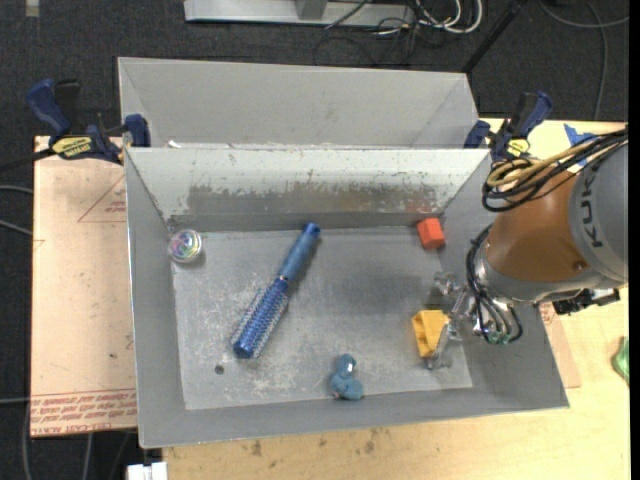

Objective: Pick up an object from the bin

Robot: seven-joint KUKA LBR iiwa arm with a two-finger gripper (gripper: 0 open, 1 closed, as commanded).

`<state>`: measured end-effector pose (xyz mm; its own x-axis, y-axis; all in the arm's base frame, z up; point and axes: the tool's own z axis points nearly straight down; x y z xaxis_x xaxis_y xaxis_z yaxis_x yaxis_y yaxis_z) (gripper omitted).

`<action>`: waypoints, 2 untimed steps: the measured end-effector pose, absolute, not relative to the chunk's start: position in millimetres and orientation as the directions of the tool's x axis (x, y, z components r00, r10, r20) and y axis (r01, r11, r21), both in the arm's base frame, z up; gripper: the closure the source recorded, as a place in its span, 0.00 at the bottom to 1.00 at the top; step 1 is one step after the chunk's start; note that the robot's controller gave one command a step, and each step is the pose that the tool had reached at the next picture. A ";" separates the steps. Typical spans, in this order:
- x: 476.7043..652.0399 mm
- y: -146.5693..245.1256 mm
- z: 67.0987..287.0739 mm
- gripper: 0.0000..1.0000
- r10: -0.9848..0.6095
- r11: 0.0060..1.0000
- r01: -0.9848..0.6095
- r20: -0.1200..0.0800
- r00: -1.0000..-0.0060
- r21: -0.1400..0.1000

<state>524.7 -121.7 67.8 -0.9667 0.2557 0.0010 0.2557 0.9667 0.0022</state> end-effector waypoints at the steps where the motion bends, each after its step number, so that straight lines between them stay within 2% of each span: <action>1: 524.7 -121.5 67.8 1.00 0.255 0.967 0.255 0.001 -0.967 0.002; 2: 527.0 -121.2 152.7 1.00 0.254 0.967 0.254 -0.010 -0.967 0.002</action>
Offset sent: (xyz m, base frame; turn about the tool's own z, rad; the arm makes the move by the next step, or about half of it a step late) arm 0.0000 0.0000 0.0000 0.0000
